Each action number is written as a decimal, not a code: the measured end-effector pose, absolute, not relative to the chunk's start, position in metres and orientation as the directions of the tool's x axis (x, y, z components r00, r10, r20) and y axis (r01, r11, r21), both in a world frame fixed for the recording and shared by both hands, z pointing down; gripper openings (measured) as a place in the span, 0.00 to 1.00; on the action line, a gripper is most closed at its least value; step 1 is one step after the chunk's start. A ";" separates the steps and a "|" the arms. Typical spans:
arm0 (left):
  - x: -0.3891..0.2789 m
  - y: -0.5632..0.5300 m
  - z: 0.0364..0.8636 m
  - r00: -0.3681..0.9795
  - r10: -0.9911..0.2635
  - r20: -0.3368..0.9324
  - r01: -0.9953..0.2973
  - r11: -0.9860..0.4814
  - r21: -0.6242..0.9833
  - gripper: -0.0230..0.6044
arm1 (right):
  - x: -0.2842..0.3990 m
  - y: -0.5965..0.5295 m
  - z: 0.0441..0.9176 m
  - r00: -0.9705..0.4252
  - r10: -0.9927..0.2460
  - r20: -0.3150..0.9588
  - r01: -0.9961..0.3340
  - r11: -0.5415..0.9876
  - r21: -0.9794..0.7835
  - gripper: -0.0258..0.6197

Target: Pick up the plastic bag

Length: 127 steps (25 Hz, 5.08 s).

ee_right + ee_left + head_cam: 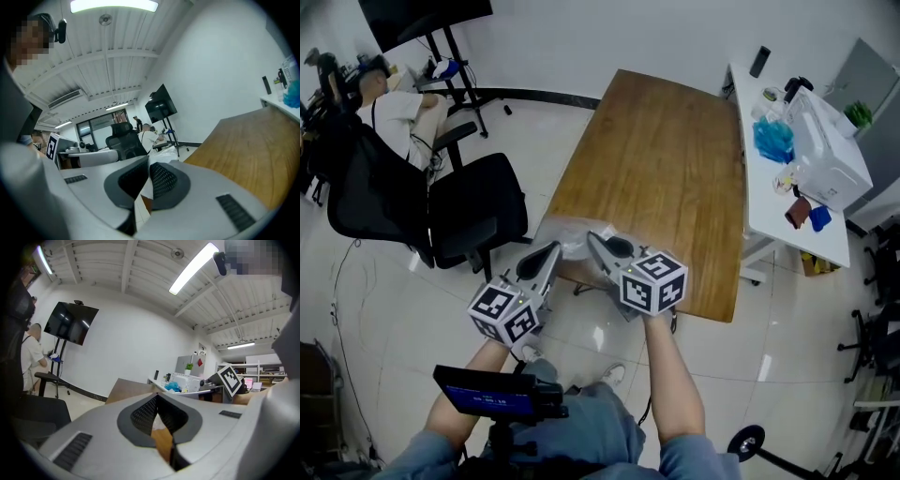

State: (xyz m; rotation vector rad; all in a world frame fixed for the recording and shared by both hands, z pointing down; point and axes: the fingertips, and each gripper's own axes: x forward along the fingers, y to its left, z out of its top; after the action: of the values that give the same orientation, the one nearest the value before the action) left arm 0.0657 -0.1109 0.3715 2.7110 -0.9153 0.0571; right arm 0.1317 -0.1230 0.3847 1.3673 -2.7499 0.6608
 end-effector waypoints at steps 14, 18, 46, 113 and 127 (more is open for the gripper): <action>0.173 -0.071 0.373 0.863 -0.494 0.107 -0.504 -0.826 0.252 0.07 | 0.247 -0.070 0.394 -0.519 -0.829 0.208 -0.826 0.425 -0.370 0.05; 0.202 -0.060 0.380 0.878 -0.463 0.118 -0.477 -0.840 0.258 0.07 | 0.279 -0.057 0.402 -0.492 -0.840 0.230 -0.844 0.395 -0.364 0.05; 0.330 -0.018 0.413 0.932 -0.312 0.182 -0.352 -0.900 0.259 0.07 | 0.431 0.010 0.483 -0.306 -0.850 0.429 -0.942 0.205 -0.266 0.09; 0.229 -0.115 0.472 0.810 -0.374 0.453 -0.459 -0.884 0.090 0.07 | 0.416 0.015 0.514 0.034 -0.861 0.508 -0.995 -0.075 -0.062 0.04; 0.150 -0.170 0.562 0.610 -0.345 0.714 -0.532 -0.845 0.046 0.07 | 0.409 0.025 0.573 0.027 -0.740 0.672 -0.984 -0.139 -0.113 0.04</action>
State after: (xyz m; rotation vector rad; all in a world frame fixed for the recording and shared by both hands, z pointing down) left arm 0.1504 -0.1701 0.5624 2.5836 -0.7190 1.0657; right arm 0.4092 0.0250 0.5727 1.9278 -1.7516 0.8624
